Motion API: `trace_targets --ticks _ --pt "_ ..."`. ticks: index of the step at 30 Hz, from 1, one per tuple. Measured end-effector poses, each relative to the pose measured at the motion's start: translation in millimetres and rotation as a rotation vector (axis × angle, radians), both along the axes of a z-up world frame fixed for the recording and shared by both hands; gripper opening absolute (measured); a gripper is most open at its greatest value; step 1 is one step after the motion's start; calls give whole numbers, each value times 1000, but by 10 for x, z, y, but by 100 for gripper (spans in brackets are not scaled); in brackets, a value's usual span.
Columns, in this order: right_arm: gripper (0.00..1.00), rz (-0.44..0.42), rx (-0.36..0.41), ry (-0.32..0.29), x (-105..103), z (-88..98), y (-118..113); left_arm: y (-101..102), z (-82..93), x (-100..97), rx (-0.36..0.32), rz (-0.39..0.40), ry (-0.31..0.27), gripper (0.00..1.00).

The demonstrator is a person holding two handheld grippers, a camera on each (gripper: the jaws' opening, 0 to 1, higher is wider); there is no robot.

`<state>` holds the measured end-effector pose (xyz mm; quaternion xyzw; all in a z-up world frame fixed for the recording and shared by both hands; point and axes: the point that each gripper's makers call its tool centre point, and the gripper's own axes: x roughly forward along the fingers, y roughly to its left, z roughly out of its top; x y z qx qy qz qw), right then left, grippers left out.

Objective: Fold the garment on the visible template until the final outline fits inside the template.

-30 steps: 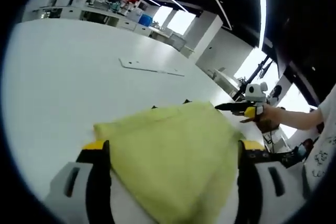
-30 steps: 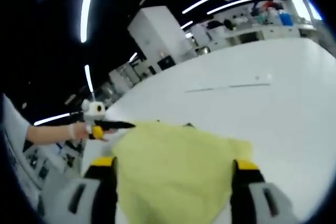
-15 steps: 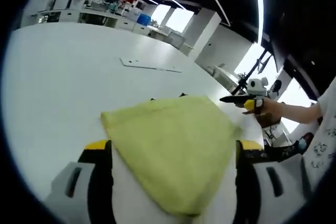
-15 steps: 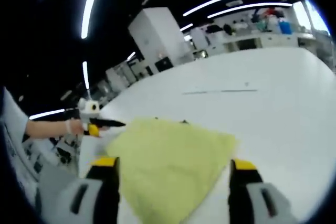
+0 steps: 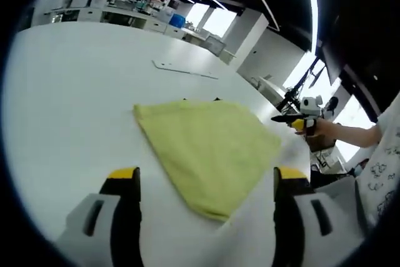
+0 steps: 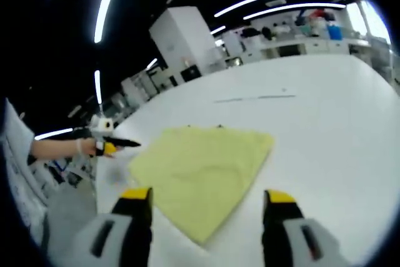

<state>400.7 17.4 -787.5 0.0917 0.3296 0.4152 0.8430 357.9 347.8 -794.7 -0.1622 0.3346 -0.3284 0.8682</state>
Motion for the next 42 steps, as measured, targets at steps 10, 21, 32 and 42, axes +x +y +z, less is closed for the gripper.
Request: trace_targets --ticks 10,21,32,42 --pt "61 -3 -12 6 -255 -26 -97 65 -14 -274 -54 55 18 67" --pt "50 -12 -40 23 -430 -121 -178 71 -93 -508 -77 100 35 62" --pt "28 -9 -105 42 -507 -386 -103 37 -223 -615 -64 96 76 37" --pt "18 -6 -110 42 -442 -415 -33 6 -300 -551 -50 116 82 27"
